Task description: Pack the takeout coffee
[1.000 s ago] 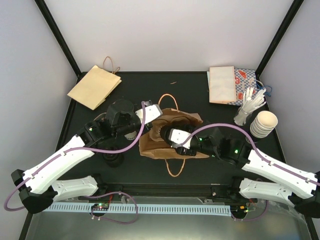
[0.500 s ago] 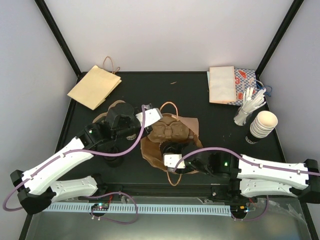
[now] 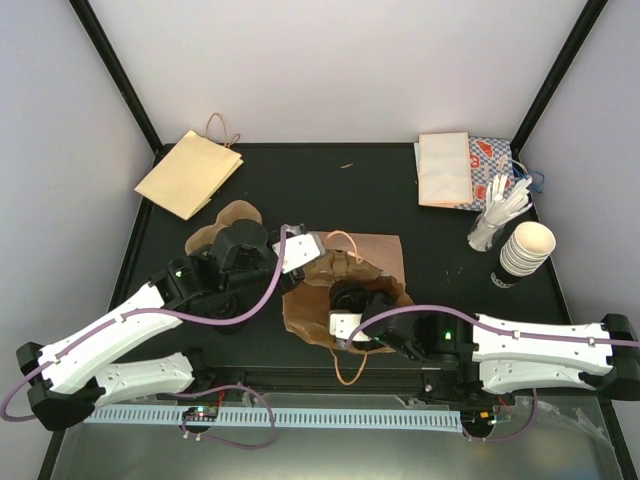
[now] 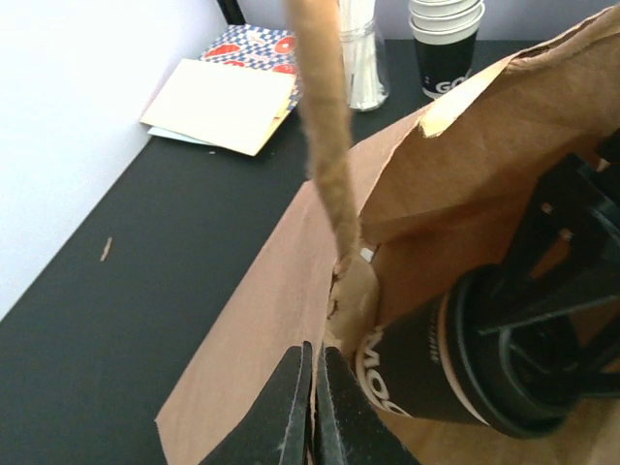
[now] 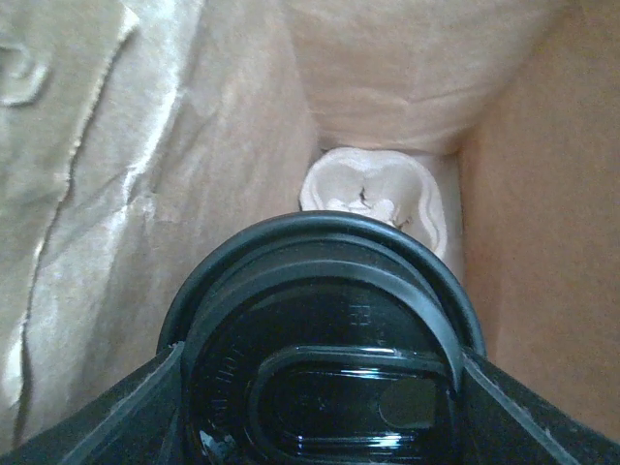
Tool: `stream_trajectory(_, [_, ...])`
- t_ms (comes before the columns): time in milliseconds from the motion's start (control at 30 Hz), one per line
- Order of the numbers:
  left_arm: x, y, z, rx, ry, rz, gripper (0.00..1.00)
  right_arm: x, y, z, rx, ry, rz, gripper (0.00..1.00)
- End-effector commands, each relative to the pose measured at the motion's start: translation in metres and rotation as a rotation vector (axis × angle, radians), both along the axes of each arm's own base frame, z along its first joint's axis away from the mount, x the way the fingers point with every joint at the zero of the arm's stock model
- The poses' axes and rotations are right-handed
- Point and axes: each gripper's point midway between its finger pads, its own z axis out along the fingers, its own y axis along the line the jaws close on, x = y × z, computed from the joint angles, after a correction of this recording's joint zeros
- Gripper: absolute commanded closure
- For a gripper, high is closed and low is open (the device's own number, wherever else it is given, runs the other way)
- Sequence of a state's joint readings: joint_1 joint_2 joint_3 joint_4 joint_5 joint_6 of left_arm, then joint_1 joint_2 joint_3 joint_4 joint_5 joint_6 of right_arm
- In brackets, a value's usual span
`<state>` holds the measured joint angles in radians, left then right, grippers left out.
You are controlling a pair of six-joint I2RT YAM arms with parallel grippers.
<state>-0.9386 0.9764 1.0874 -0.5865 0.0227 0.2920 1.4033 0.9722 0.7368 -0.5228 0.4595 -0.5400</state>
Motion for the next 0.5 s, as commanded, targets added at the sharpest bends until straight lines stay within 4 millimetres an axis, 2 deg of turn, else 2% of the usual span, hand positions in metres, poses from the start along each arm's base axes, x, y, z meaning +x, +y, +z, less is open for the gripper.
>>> stream_trajectory(0, [-0.014, -0.009, 0.000, -0.034, 0.058, -0.042, 0.98, 0.016, -0.009, 0.005, -0.003, -0.090, -0.087, 0.46])
stream_trajectory(233, [-0.021, -0.018, 0.000, -0.042, 0.078, -0.062, 0.99, 0.020, -0.003, 0.009, 0.010, -0.151, -0.063, 0.45])
stream_trajectory(367, [-0.018, -0.019, 0.005, -0.055, 0.078, -0.037, 0.98, 0.012, 0.005, 0.004, -0.003, -0.136, 0.006, 0.45])
stream_trajectory(467, [-0.014, -0.017, 0.007, -0.064, 0.079, -0.004, 0.98, 0.001, 0.008, -0.009, -0.035, -0.115, 0.054, 0.45])
